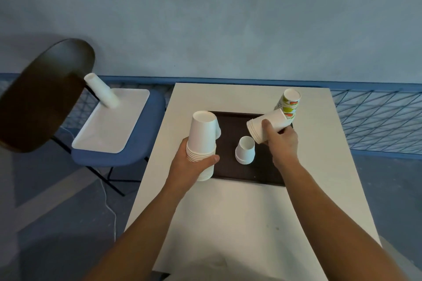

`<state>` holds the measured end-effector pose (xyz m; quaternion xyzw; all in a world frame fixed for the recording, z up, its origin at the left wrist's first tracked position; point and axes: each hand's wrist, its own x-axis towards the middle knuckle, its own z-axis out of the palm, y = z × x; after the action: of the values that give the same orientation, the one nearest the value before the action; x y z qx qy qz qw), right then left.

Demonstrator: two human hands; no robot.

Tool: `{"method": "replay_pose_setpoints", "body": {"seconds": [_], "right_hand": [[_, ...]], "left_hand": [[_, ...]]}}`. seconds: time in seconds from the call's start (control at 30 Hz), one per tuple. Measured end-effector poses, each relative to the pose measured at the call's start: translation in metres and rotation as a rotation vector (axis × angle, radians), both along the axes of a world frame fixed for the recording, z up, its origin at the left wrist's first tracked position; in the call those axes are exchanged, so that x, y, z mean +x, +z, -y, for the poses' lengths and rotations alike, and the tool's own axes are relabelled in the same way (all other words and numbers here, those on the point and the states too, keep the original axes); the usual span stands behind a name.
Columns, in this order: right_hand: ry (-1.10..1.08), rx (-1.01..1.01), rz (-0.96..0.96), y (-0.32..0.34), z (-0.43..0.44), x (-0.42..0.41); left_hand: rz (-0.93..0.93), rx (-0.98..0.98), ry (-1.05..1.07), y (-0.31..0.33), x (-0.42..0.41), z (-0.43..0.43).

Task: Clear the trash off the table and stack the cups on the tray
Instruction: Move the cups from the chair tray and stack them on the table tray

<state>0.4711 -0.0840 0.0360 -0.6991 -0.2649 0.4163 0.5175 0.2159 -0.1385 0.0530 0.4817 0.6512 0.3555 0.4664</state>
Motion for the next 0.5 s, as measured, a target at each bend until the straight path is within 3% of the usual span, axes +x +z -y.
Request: {"method": "replay_pose_setpoints", "body": {"seconds": [0.13, 0.27, 0.5], "right_hand": [[0.090, -0.026, 0.308, -0.018, -0.001, -0.004], [0.190, 0.033, 0.394, -0.035, -0.002, -0.012], [0.395, -0.036, 0.541, -0.082, -0.004, -0.023]], "left_hand": [[-0.002, 0.003, 0.000, 0.000, -0.002, -0.004], [-0.028, -0.003, -0.013, -0.004, -0.005, -0.007], [-0.061, -0.020, -0.034, -0.007, -0.007, -0.009]]}}
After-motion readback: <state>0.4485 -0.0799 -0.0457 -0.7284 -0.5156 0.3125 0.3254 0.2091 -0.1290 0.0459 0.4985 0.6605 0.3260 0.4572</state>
